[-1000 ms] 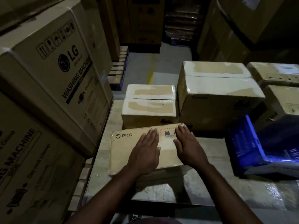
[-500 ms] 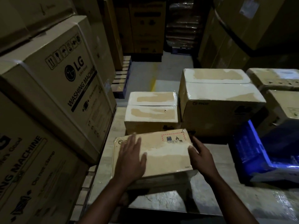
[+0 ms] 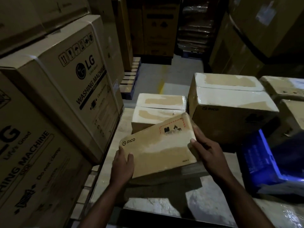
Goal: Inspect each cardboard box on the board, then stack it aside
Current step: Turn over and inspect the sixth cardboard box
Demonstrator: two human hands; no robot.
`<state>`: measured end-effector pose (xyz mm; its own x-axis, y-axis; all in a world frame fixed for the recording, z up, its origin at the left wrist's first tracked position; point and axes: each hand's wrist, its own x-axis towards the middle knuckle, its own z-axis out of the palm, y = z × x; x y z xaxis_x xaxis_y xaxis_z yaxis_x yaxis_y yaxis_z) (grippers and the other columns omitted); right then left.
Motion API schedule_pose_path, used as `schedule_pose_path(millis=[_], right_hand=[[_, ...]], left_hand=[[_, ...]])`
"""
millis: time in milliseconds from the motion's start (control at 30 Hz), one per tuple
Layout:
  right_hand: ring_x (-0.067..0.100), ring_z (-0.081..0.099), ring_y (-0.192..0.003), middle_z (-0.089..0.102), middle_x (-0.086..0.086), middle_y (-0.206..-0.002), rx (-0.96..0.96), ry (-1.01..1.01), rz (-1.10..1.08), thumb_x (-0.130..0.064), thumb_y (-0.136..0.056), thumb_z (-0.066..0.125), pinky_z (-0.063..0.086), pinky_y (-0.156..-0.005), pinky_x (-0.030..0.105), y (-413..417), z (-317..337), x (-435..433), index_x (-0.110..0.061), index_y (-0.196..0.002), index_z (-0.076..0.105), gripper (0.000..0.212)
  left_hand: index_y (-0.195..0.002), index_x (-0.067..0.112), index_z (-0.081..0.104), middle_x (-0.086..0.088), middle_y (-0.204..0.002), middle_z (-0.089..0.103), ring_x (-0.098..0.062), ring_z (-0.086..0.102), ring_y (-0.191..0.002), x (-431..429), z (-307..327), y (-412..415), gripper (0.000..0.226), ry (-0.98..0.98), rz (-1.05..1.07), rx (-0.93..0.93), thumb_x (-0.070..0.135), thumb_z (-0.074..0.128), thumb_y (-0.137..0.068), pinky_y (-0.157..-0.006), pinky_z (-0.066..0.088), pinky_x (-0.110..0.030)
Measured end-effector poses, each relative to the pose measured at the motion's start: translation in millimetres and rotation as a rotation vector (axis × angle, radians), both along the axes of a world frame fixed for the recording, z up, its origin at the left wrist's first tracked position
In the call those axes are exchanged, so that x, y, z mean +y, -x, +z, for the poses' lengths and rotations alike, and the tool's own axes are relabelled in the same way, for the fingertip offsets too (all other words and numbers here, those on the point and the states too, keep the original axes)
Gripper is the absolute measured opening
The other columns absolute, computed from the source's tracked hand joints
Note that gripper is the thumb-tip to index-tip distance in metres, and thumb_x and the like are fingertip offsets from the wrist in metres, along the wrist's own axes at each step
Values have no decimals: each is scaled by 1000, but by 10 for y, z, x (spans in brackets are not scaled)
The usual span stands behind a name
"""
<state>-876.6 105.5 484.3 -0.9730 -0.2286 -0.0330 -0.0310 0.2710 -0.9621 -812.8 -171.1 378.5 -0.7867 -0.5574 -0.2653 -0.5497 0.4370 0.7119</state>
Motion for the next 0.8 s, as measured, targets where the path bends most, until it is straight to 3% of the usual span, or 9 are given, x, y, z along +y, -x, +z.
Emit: schedule_pose_path(millis=[100,200,300,367,433,500,600,700,800], right_hand=[[13,41,-143,43,-6,-156,82,-145,-64,-62,-86,51,41,-114,49,-39,177,-198,-26,-151,43,75],[10,23,-151,28,-5,-164,120,-325,-46,-56,-98,47,23,-123,38,-124,247,-421,-24,-156,32,68],[4,11,-152,18,-9,-166,164,-404,24,-60,-95,31,10,-122,27,-208,244,-596,-26,-158,26,71],[-2,6,-150,13,-12,-166,135,-358,113,-58,-94,27,3,-120,22,-225,236,-672,-27,-158,24,71],[0,3,-150,10,-9,-167,88,-397,173,-58,-99,27,-1,-123,26,-184,146,-673,-26,-159,19,69],[15,3,-154,8,3,-169,49,-568,103,-64,-98,27,2,-126,36,-79,-9,-540,-20,-160,17,77],[32,20,-151,25,15,-163,-49,-710,-113,-77,-81,20,20,-122,51,82,-234,-244,-20,-157,26,95],[30,51,-131,55,6,-143,-154,-530,-132,-71,-88,41,44,-107,51,86,-226,-149,-36,-145,42,67],[22,63,-114,68,-6,-126,-111,-440,-125,-46,-96,56,52,-95,44,91,-147,-226,-33,-133,53,39]], left_hand=[[-158,14,23,-15,-148,47,-34,47,-131,184,-40,71,59,-81,18,3,37,38,-106,-103,40,-37],[-153,13,33,-16,-145,49,-34,48,-129,260,-111,110,55,-130,-8,-63,42,32,-106,-106,40,-40],[-152,17,35,-13,-149,46,-32,47,-131,244,-31,103,57,-167,-62,-101,49,29,-105,-109,37,-41],[-153,23,35,-9,-152,44,-27,46,-134,237,186,108,62,-197,-145,-35,58,30,-102,-111,34,-39],[-152,34,35,-1,-151,46,-20,49,-132,260,492,96,68,-322,-221,84,71,30,-95,-112,38,-43],[-151,42,34,9,-147,50,-10,51,-129,268,788,82,73,-438,-269,231,77,36,-87,-109,43,-42],[-150,48,31,23,-135,59,-1,55,-125,220,1053,15,71,-408,-303,329,67,45,-83,-109,44,-38],[-154,49,17,21,-140,54,-3,52,-128,228,1025,-49,67,-244,-280,340,43,50,-96,-111,41,-35],[-156,45,15,16,-147,49,-2,47,-133,199,914,-71,67,-207,-211,363,48,45,-96,-114,38,-34]])
